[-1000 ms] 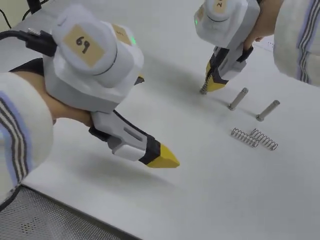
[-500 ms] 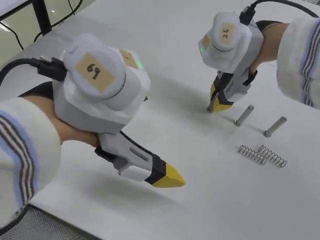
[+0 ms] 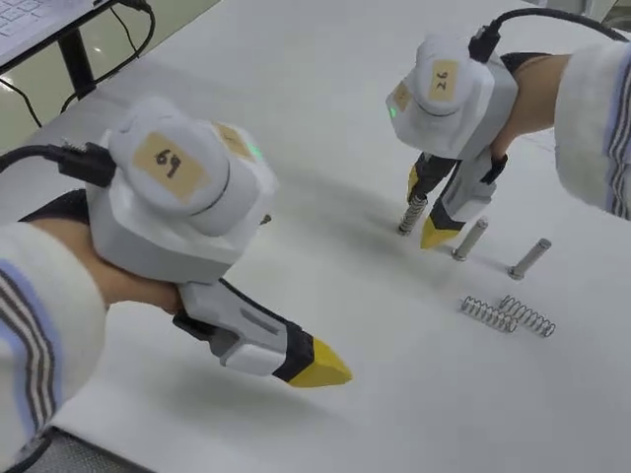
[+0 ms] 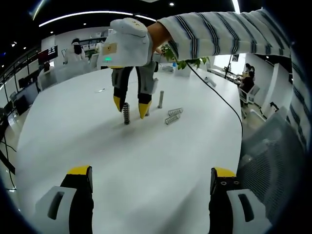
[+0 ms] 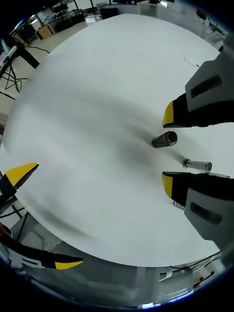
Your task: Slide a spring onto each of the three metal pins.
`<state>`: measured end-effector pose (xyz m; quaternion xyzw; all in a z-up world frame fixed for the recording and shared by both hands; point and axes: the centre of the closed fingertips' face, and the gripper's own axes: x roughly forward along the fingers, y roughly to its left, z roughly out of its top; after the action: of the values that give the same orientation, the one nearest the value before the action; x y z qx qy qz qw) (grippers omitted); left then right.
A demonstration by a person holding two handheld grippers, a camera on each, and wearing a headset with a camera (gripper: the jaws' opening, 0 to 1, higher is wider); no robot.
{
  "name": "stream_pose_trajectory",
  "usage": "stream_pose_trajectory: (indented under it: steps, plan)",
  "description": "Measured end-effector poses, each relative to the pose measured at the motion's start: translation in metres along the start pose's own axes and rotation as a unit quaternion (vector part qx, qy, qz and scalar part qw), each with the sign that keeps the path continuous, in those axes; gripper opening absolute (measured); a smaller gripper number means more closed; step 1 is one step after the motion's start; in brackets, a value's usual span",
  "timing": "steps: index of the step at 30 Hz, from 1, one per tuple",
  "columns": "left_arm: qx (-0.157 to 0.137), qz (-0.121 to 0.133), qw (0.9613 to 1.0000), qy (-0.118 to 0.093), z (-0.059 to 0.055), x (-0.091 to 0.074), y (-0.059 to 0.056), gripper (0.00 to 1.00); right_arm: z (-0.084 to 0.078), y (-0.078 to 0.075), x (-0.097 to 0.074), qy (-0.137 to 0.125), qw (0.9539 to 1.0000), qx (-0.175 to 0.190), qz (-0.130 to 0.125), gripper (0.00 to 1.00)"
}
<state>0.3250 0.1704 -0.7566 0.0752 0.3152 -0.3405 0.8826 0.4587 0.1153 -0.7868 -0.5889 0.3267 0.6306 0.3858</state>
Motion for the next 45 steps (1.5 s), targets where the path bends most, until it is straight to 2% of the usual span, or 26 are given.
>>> stream_pose_trajectory:
  steps: [4,6,7,9,10,14,17,18,21,22,23,24,26,27,28,29,32,38,40,41,42,44,45]
  plan:
    - [-0.006,0.003,1.0000,-0.002,-0.001,-0.003,0.003,0.98,0.005,0.002,-0.019,-0.022,0.9995,0.014,-0.018,0.36]
    - [-0.001,0.006,1.0000,-0.001,-0.002,-0.005,0.004,0.98,0.007,0.002,-0.026,-0.037,0.9986,0.026,-0.028,0.40]
    - [0.001,0.006,1.0000,0.002,-0.004,-0.005,0.004,0.98,0.010,0.003,-0.032,-0.051,0.9973,0.040,-0.033,0.42]
    - [0.011,0.009,0.9995,0.029,-0.015,-0.008,0.004,0.98,0.011,0.008,-0.043,-0.065,0.9960,0.047,-0.039,0.44]
    - [0.016,0.011,0.9993,0.031,-0.016,-0.009,0.004,0.98,0.010,0.010,-0.046,-0.070,0.9953,0.051,-0.043,0.45]
    - [0.015,0.008,0.9996,0.021,-0.014,-0.011,0.003,0.98,0.011,0.017,-0.057,-0.093,0.9916,0.071,-0.055,0.48]
    - [0.012,0.008,0.9998,0.016,-0.011,-0.012,0.002,0.98,0.011,0.025,-0.060,-0.111,0.9868,0.097,-0.066,0.51]
    - [0.011,0.007,0.9998,0.014,-0.010,-0.012,0.002,0.98,0.011,0.028,-0.061,-0.115,0.9856,0.099,-0.075,0.52]
    - [0.013,0.005,0.9999,0.006,-0.007,-0.013,0.001,0.98,0.010,0.037,-0.063,-0.123,0.9833,0.106,-0.081,0.52]
    - [0.010,0.004,0.9999,0.006,-0.007,-0.013,0.000,0.98,0.010,0.041,-0.064,-0.131,0.9814,0.114,-0.082,0.52]
    - [-0.005,0.004,1.0000,0.007,-0.008,-0.013,0.001,0.98,0.011,0.045,-0.065,-0.143,0.9779,0.127,-0.084,0.52]
    - [-0.013,0.003,0.9999,0.005,-0.008,-0.014,0.001,0.98,0.008,0.049,-0.066,-0.145,0.9768,0.130,-0.089,0.52]
    - [-0.008,-0.002,1.0000,0.001,-0.009,-0.014,-0.001,0.97,0.006,0.057,-0.067,-0.149,0.9742,0.142,-0.093,0.53]
    - [-0.010,-0.005,0.9999,0.006,-0.011,-0.013,-0.002,0.98,0.006,0.060,-0.068,-0.151,0.9727,0.148,-0.095,0.54]
    - [-0.021,-0.007,0.9993,0.029,-0.021,-0.013,-0.003,0.98,0.004,0.064,-0.068,-0.154,0.9704,0.159,-0.097,0.54]
    - [-0.024,-0.007,0.9989,0.040,-0.025,-0.013,-0.003,0.98,0.003,0.066,-0.068,-0.154,0.9688,0.167,-0.100,0.55]
    - [-0.014,-0.008,0.9994,0.031,-0.026,-0.012,-0.004,0.98,-0.002,0.071,-0.069,-0.160,0.9643,0.182,-0.107,0.59]
    - [-0.035,-0.008,0.9992,0.017,-0.022,-0.016,-0.002,0.98,-0.001,0.087,-0.073,-0.195,0.9475,0.225,-0.116,0.60]
    - [-0.041,-0.008,0.9991,0.010,-0.019,-0.018,-0.001,0.98,0.002,0.090,-0.075,-0.216,0.9373,0.246,-0.120,0.63]
    - [-0.052,-0.011,0.9986,0.000,-0.016,-0.019,-0.002,0.98,0.004,0.092,-0.077,-0.235,0.9277,0.262,-0.125,0.64]
    - [-0.065,-0.014,0.9976,-0.017,-0.010,-0.019,-0.004,0.98,0.004,0.094,-0.078,-0.245,0.9217,0.273,-0.127,0.65]
    - [-0.070,-0.018,0.9968,-0.032,-0.004,-0.022,-0.005,0.98,0.002,0.099,-0.078,-0.259,0.9115,0.290,-0.134,0.64]
    - [-0.067,-0.017,0.9971,-0.032,-0.004,-0.022,-0.005,0.98,-0.001,0.102,-0.078,-0.259,0.9102,0.294,-0.135,0.64]
